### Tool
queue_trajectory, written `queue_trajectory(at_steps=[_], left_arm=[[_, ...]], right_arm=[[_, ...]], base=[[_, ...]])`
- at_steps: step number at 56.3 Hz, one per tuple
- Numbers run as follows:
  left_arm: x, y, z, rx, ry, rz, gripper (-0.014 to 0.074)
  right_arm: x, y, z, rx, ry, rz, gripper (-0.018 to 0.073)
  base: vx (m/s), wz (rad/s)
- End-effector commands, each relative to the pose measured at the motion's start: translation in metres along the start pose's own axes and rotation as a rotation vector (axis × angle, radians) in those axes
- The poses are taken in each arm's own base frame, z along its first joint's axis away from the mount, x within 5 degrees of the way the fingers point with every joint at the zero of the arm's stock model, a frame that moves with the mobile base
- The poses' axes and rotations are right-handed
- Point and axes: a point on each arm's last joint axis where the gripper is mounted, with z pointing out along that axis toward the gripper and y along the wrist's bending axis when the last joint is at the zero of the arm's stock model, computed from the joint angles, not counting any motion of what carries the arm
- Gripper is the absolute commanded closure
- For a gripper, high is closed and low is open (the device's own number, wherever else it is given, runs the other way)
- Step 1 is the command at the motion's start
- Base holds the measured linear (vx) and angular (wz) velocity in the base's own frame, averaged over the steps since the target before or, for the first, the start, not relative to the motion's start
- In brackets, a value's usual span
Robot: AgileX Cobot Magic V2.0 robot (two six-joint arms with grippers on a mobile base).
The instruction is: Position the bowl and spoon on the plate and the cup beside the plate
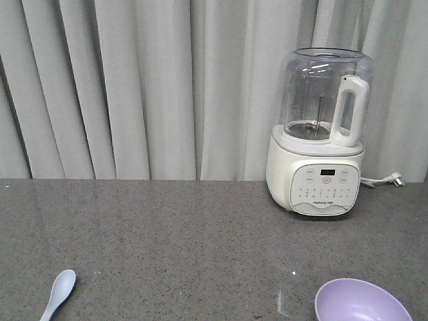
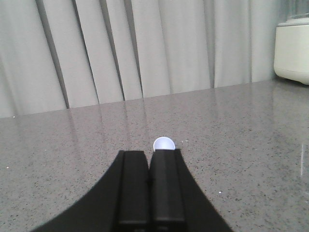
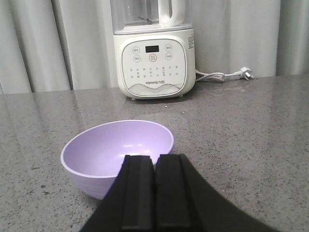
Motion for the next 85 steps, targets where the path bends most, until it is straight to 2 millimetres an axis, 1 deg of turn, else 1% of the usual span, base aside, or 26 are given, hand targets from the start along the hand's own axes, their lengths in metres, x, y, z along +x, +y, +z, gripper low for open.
queue_trajectory(at_steps=[1,22,26,30,34,37,38,43,45,46,47,49,51,55,56,58,60,63,66,68,72,78,85], left_arm=[[-0.017,0.001,-0.003,-0.002,-0.124,-0.008,0.0599],[-0.017,0.001,-0.003,-0.002,-0.124,-0.008,0.0599],[-0.023,0.001,-0.004,-0.005,-0.167,-0.008,0.0599],[-0.033,0.003,-0.006,-0.008,-0.239,-0.056,0.0599],[-0.052,0.005,-0.011,-0.002,-0.322,-0.192,0.0599],[-0.066,0.007,-0.015,0.011,-0.341,-0.279,0.0599],[-0.074,0.007,-0.017,0.015,-0.354,-0.291,0.0599],[-0.116,0.01,-0.032,0.026,-0.407,-0.269,0.0599],[-0.132,0.011,-0.036,0.022,-0.435,-0.24,0.0599],[-0.139,0.011,-0.037,0.018,-0.442,-0.22,0.0599],[-0.153,0.013,-0.038,0.014,-0.462,-0.198,0.0599],[-0.174,0.014,-0.041,0.01,-0.493,-0.177,0.0599],[-0.191,0.016,-0.035,0.008,-0.49,-0.169,0.0599],[-0.231,0.019,-0.019,0.008,-0.489,-0.168,0.0599],[-0.236,0.019,-0.01,0.008,-0.47,-0.168,0.0599],[-0.251,0.02,0.001,0.006,-0.464,-0.162,0.0599],[-0.261,0.021,0.015,0.005,-0.445,-0.155,0.0599],[-0.266,0.021,0.035,0.004,-0.408,-0.15,0.0599],[-0.267,0.021,0.049,0.004,-0.375,-0.15,0.0599],[-0.264,0.021,0.059,0.005,-0.34,-0.15,0.0599],[-0.259,0.02,0.07,0.006,-0.298,-0.15,0.0599],[-0.255,0.02,0.077,0.006,-0.269,-0.145,0.0589],[-0.255,0.02,0.077,0.007,-0.261,-0.145,0.0541]], right_arm=[[-0.006,0.001,0.0,-0.01,-0.08,-0.013,0.0565],[-0.007,0.001,0.0,-0.011,-0.084,-0.013,0.0565],[-0.009,0.002,-0.001,-0.014,-0.102,-0.014,0.0565],[-0.016,0.003,-0.002,-0.03,-0.178,-0.013,0.0565],[-0.029,0.005,-0.005,-0.049,-0.278,-0.008,0.0565],[-0.045,0.007,-0.009,-0.058,-0.341,-0.007,0.0565],[-0.052,0.007,-0.011,-0.058,-0.356,-0.007,0.0565],[-0.092,0.009,-0.025,-0.05,-0.409,-0.015,0.0565],[-0.111,0.01,-0.032,-0.041,-0.423,-0.027,0.0565],[-0.116,0.011,-0.033,-0.036,-0.417,-0.038,0.0565],[-0.13,0.012,-0.037,-0.031,-0.43,-0.051,0.0565],[-0.149,0.013,-0.042,-0.02,-0.447,-0.082,0.0565],[-0.166,0.014,-0.04,-0.01,-0.444,-0.11,0.0565],[-0.206,0.017,-0.033,-0.004,-0.457,-0.13,0.0565],[-0.212,0.018,-0.027,-0.003,-0.443,-0.133,0.0565],[-0.229,0.019,-0.018,-0.002,-0.439,-0.138,0.0565],[-0.24,0.02,-0.006,-0.002,-0.422,-0.139,0.0565],[-0.25,0.021,0.013,-0.002,-0.388,-0.139,0.0565],[-0.256,0.022,0.026,-0.004,-0.361,-0.128,0.0565],[-0.254,0.022,0.036,-0.004,-0.33,-0.123,0.0565],[-0.251,0.022,0.047,-0.003,-0.295,-0.124,0.0565],[-0.248,0.022,0.056,-0.002,-0.267,-0.124,0.0561],[-0.247,0.021,0.057,-0.002,-0.265,-0.126,0.0538]], base=[[0.0,0.0],[0.0,0.0],[0.0,0.0],[0.0,0.0],[0.0,0.0],[0.0,0.0],[0.0,0.0],[0.0,0.0],[0.0,0.0],[0.0,0.0],[0.0,0.0],[0.0,0.0],[0.0,0.0],[0.0,0.0],[0.0,0.0],[0.0,0.0],[0.0,0.0],[0.0,0.0],[0.0,0.0],[0.0,0.0],[0.0,0.0],[0.0,0.0],[0.0,0.0]])
